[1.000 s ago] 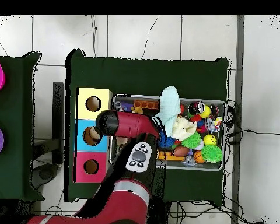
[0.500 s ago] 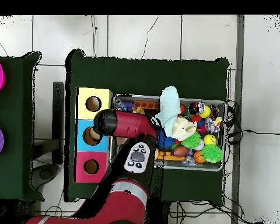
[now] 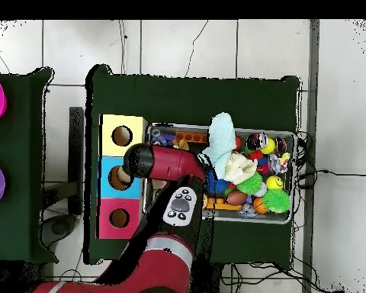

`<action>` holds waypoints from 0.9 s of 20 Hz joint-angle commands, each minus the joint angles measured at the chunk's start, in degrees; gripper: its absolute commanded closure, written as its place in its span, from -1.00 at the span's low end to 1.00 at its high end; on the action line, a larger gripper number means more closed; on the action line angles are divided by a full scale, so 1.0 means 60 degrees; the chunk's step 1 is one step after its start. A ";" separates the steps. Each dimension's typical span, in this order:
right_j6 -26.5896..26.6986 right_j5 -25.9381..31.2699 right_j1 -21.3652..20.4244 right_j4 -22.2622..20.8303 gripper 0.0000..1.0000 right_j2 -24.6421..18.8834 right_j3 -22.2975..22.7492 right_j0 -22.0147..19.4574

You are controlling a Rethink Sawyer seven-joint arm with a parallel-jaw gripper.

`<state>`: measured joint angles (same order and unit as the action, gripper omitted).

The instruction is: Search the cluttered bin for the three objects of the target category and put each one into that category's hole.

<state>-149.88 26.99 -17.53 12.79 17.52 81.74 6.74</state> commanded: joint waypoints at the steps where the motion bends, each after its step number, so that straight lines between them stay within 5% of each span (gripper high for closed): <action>1: -0.1126 -0.1065 0.1018 -0.0089 -1.00 -0.0152 -0.0200 -0.0391; 13: 0.0104 -0.1702 0.2116 -0.0747 -1.00 0.0141 -0.1389 -0.1130; 18: -0.0073 -0.1553 0.2200 -0.0807 -1.00 0.0213 -0.1519 -0.1100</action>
<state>-149.87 20.65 -10.60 11.05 20.27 76.48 2.90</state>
